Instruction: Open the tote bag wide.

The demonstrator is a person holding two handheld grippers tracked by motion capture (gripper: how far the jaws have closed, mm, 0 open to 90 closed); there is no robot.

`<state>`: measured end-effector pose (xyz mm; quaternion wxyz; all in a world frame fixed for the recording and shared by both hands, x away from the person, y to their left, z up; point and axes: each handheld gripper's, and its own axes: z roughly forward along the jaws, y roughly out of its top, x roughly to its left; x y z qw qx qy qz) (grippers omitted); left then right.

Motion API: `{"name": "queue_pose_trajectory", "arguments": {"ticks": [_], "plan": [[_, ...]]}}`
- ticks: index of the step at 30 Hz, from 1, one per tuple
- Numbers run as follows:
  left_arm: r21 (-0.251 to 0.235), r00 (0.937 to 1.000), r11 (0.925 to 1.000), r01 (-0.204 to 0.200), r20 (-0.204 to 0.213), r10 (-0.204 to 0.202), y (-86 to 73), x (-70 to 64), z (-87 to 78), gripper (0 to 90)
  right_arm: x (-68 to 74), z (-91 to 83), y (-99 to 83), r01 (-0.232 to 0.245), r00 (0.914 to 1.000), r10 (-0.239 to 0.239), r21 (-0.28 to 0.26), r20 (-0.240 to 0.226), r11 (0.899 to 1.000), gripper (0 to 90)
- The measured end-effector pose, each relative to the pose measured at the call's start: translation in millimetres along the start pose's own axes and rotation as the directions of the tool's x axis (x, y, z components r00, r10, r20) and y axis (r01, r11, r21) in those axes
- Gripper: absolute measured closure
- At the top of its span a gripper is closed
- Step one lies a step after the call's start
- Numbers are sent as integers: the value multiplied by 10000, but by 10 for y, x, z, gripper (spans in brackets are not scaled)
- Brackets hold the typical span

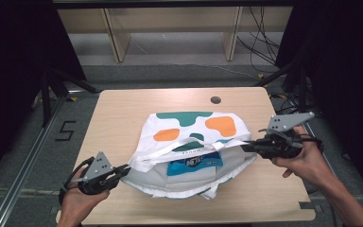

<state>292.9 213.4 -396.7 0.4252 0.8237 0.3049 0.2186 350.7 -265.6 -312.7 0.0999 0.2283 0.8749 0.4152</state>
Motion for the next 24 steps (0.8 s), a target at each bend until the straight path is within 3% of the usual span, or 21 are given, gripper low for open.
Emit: {"name": "queue_pose_trajectory", "arguments": {"ticks": [1, 2, 3, 6, 7, 8, 10, 12, 14, 15, 16, 17, 18, 19, 21, 24], "plan": [[-167, 9999, 9997, 154, 79, -152, 6, 13, -32, 856, -6, -64, 171, 324, 9994, -323, 62, -105, 9995, 886], [-295, 9996, 9992, 251, 122, -247, 10, 20, -48, 856, -6, -64, 171, 324, 9994, -323, 62, -105, 9995, 886], [-360, 10000, 9993, 30, 49, -28, 23, 42, -76, 856, 15, -90, 226, 267, 9996, -266, 115, -92, 9996, 886], [-615, 9994, 9977, 294, 219, -281, 50, 47, -144, 815, 41, -217, 536, 618, 9980, -621, 295, 97, 9977, 886], [-615, 9994, 9977, 294, 219, -281, 50, 47, -144, 806, 41, -217, 536, 618, 9980, -621, 295, 97, 9977, 886], [-679, 9987, 9969, 401, 339, -378, 48, 39, -166, 790, 53, -263, 683, 727, 9971, -732, 284, 185, 9970, 886], [-805, 9980, 9959, 415, 518, -374, 38, 41, -167, 768, 65, -287, 755, 644, 9976, -653, 381, 220, 9972, 886], [-808, 9971, 9950, 590, 518, -549, 12, 23, -180, 745, 62, -310, 956, 896, 9949, -923, 642, 413, 9939, 887], [-935, 9961, 9932, 699, 601, -645, -33, 18, -185, 733, 71, -302, 1017, 997, 9933, -1029, 597, 532, 9932, 887], [-1082, 9969, 9929, 500, 659, -430, -59, 17, -193, 746, 106, -312, 1156, 1206, 9907, -1248, 738, 547, 9899, 887], [-1082, 9969, 9929, 500, 659, -430, -59, 17, -193, 763, 106, -312, 1156, 1206, 9907, -1248, 738, 547, 9899, 887], [-922, 9956, 9930, 744, 646, -686, -68, -13, -220, 798, 150, -318, 1243, 1226, 9898, -1274, 738, 641, 9897, 888], [-1018, 9943, 9921, 731, 847, -646, -72, -5, -240, 798, 150, -318, 1243, 1226, 9898, -1274, 738, 641, 9897, 888], [-1254, 9937, 9877, 939, 732, -852, -71, 15, -311, 861, 181, -320, 1333, 1508, 9861, -1544, 600, 614, 9867, 887], [-1282, 9943, 9882, 837, 769, -742, -52, 47, -360, 866, 189, -333, 1359, 1593, 9851, -1628, 623, 554, 9853, 887], [-1769, 9946, 9799, 925, 628, -826, 22, 112, -518, 868, 253, -370, 1427, 1705, 9837, -1725, 420, 507, 9845, 887]]}}
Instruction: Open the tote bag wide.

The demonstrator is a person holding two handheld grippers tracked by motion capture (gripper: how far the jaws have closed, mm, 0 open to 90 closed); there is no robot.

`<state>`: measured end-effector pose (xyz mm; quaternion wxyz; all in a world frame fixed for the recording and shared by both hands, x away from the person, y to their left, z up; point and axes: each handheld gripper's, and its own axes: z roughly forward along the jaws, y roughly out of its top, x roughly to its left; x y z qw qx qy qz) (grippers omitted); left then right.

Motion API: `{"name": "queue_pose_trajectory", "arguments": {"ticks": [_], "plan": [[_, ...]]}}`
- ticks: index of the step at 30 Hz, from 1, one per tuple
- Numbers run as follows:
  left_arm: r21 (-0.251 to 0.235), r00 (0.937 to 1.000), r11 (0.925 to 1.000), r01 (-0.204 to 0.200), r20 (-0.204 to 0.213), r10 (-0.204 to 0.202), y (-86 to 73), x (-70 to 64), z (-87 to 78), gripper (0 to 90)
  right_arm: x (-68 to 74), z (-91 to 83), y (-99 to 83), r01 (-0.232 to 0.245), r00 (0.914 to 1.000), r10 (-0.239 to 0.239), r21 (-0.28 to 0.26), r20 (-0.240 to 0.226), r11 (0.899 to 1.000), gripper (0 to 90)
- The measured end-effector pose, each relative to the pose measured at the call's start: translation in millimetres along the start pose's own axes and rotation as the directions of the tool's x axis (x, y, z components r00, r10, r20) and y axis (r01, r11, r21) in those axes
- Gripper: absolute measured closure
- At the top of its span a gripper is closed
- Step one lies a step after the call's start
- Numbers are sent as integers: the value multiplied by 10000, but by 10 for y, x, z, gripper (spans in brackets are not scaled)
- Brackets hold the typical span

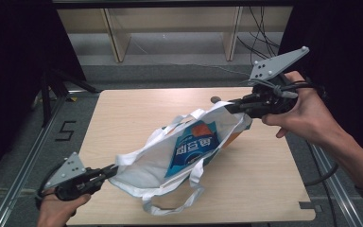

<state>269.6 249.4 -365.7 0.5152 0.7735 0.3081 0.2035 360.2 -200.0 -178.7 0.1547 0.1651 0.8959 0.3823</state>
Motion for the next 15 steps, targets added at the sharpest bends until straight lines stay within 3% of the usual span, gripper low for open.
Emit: {"name": "queue_pose_trajectory", "arguments": {"ticks": [1, 3, 5, 8, 10, 11, 14, 15], "plan": [[-47, 10000, 10000, 75, -44, -75, 36, 1, -52, 868, 5, -39, 22, 30, 10000, -30, 0, -90, 10000, 887], [-605, 9998, 9980, 179, 26, -177, 135, 14, -175, 866, 12, -107, 41, -20, 9999, 16, -263, -126, 9997, 887], [-811, 9998, 9965, -194, -41, 191, 267, 15, -325, 867, 15, -183, 53, -49, 9999, 44, -471, -106, 9989, 888], [-1198, 9997, 9925, -240, -90, 231, 397, -43, -402, 864, -45, -260, 42, -78, 10000, 78, -642, -3, 9979, 888], [-1382, 9998, 9903, -113, 127, 132, 422, -52, -378, 859, -99, -262, 9, -170, 9998, 175, -612, 71, 9980, 888], [-1453, 9997, 9894, -53, 239, 89, 435, -50, -320, 853, -180, -235, -59, -447, 9988, 458, -603, 165, 9972, 888], [-1530, 9995, 9882, 11, 310, 37, 465, -44, -242, 851, -292, -240, -131, -742, 9966, 765, -685, 312, 9949, 887], [-1748, 9993, 9843, 244, 323, -190, 493, -57, -182, 851, -323, -245, -148, -825, 9954, 854, -653, 434, 9945, 888]]}}
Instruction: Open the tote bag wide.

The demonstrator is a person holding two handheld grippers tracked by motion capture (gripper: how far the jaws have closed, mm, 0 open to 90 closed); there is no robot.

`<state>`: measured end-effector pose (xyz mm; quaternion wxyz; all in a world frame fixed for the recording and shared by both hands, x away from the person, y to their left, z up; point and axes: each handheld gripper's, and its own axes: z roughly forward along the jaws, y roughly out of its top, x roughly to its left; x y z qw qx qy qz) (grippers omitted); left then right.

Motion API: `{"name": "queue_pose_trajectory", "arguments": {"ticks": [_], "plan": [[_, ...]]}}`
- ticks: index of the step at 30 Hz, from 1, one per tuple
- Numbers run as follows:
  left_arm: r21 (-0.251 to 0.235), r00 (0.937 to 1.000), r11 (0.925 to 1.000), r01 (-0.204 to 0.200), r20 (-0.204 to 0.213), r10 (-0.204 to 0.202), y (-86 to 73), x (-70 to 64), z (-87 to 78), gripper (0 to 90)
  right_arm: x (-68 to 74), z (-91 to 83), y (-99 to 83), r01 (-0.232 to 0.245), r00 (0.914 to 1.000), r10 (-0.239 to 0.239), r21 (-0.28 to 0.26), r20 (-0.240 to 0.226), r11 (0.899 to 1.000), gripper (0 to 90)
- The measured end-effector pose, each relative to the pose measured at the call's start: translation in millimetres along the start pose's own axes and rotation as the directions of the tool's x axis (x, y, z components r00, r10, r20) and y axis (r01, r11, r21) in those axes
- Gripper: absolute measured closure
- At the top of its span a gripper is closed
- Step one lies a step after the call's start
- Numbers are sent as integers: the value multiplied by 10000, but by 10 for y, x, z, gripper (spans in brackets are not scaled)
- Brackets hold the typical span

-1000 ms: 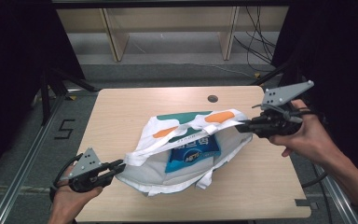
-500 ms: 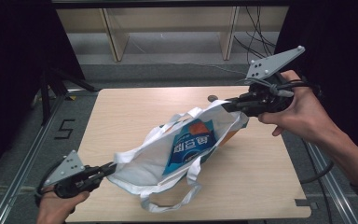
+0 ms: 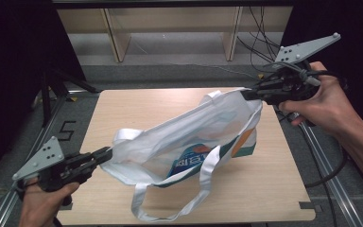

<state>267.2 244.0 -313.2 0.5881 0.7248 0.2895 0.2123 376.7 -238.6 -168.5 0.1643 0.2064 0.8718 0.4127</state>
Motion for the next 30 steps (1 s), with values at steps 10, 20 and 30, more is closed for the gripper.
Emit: {"name": "queue_pose_trajectory", "arguments": {"ticks": [10, 20, 30], "plan": [[-115, 9999, 9999, 26, -121, -27, 247, 240, 500, 847, -304, -5, -237, -706, 9946, 678, 331, 792, 9970, 887], [480, 9966, 9963, 714, 386, -732, 219, 382, 820, 727, -590, 127, -448, -1394, 9842, 1299, 743, 1203, 9874, 887], [1035, 9902, 9913, 812, 1046, -920, 211, 321, 799, 557, -750, 301, -444, -1726, 9742, 1564, 907, 1624, 9808, 888]]}}
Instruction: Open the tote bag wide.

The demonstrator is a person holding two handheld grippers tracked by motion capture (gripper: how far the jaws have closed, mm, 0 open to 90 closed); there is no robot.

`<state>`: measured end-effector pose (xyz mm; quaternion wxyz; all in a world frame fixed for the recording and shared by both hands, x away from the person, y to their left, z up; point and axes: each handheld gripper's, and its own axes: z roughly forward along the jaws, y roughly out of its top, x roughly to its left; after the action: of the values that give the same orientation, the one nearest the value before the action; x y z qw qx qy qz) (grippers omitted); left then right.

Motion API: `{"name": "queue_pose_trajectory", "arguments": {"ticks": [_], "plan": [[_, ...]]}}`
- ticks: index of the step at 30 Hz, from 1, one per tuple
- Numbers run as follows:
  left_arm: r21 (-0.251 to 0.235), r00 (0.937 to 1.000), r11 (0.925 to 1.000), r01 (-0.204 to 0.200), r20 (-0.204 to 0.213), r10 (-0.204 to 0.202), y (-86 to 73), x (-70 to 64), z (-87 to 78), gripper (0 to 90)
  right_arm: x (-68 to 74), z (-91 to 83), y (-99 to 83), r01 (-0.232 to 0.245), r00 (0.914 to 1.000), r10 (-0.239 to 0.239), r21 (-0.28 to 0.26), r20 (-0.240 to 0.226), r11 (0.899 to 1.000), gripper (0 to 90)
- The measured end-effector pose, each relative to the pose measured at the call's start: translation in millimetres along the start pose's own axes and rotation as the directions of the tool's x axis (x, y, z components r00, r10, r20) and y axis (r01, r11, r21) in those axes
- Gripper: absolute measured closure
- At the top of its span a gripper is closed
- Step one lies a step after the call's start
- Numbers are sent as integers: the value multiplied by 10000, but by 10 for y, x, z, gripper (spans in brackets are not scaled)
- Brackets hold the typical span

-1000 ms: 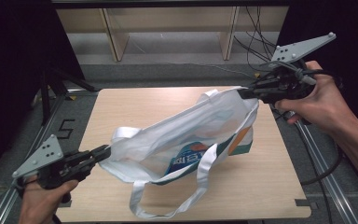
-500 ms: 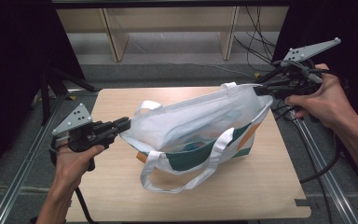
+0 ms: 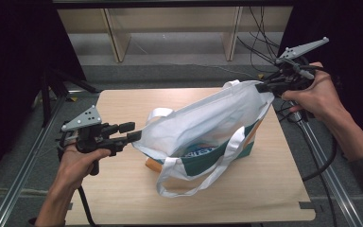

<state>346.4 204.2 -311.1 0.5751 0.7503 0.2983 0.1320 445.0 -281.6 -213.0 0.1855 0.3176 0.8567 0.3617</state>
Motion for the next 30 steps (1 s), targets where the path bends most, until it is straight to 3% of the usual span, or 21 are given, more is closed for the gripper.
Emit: {"name": "queue_pose_trajectory", "arguments": {"ticks": [5, 6, 8, 11, 15, 18, 21, 24, 25, 28, 29, 30], "plan": [[195, 9999, 9998, -102, 80, 100, -14, -20, 15, 559, 2, 67, 36, -8, 10000, 9, 214, -60, 9998, 887], [215, 9996, 9997, -150, 232, 145, -23, -24, 24, 684, 7, 71, 36, 72, 9999, -70, 231, -80, 9997, 887], [-51, 9985, 9999, 125, 533, -122, -31, -23, 26, 828, 14, 64, 34, 63, 9999, -61, 155, -139, 9999, 887], [-31, 9993, 9997, -229, 282, 229, -5, -20, 10, 879, 20, 40, 30, 130, 9998, -129, 48, -129, 9999, 887], [-75, 9992, 9992, -393, -10, 393, 63, -60, -32, 884, 42, -44, 29, 134, 9997, -135, -61, -217, 9999, 888], [-436, 9974, 9967, -683, -276, 671, 191, -136, -161, 887, 74, -145, 59, 199, 9991, -202, -81, -372, 9998, 888], [-381, 9924, 9926, -1149, -484, 1131, 401, -213, -335, 889, 102, -273, 120, 281, 9986, -303, -511, -438, 9983, 888], [-77, 9854, 9876, -1566, -684, 1557, 604, -327, -455, 890, 151, -382, 176, 541, 9970, -569, -529, -525, 9971, 889], [-24, 9856, 9877, -1561, -661, 1556, 641, -343, -481, 890, 182, -424, 188, 477, 9973, -514, -691, -527, 9965, 889], [-536, 9873, 9866, -1540, -477, 1515, 767, -386, -594, 890, 208, -532, 197, 519, 9959, -587, -969, -685, 9939, 889], [-707, 9879, 9861, -1501, -507, 1468, 798, -407, -625, 891, 195, -601, 195, 458, 9940, -576, -1252, -927, 9911, 889], [-705, 9885, 9862, -1497, -300, 1480, 831, -420, -651, 891, 195, -601, 195, 458, 9940, -576, -1252, -927, 9911, 889]]}}
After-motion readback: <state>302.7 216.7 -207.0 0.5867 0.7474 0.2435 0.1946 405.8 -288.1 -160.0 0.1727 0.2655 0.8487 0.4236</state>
